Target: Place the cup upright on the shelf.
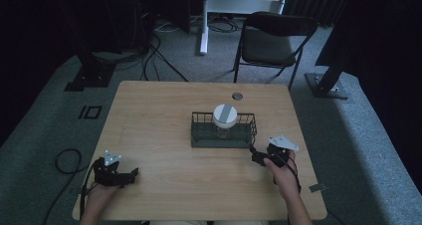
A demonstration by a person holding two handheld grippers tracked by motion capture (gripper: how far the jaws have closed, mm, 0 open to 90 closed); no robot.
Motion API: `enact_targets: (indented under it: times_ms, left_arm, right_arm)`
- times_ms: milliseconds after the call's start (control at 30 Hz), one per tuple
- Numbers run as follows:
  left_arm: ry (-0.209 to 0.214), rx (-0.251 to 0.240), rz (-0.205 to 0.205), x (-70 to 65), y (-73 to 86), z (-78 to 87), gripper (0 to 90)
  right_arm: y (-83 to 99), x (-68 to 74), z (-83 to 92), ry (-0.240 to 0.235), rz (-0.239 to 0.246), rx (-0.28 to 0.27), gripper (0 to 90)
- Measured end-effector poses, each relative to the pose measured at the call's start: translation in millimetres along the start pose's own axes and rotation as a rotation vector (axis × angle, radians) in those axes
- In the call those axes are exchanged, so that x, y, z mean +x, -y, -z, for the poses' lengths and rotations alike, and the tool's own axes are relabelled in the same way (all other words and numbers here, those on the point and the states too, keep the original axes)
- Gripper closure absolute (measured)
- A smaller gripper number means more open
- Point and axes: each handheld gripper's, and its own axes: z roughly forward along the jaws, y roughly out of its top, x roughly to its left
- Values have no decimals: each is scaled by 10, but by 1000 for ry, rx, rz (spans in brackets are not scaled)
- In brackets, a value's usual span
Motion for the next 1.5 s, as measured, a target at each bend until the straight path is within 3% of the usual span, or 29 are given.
enact_targets:
  times_ms: [400,700,1167,1267,1500]
  left_arm:
    - [0,1,-2,1,0,1,1]
    - [0,1,-2,2,0,1,1]
    - [0,2,-2,1,0,1,1]
    - [0,2,-3,2,0,2,1]
    - [0,1,-2,1,0,1,1]
  right_arm:
    - [175,-270,-27,77,-24,72,126]
    - [220,-331,-68,83,-54,104,125]
    - [303,-421,-114,111,-58,167,125]
    - [319,-440,-119,137,-31,217,118]
    - [325,-487,-115,136,-65,229,113]
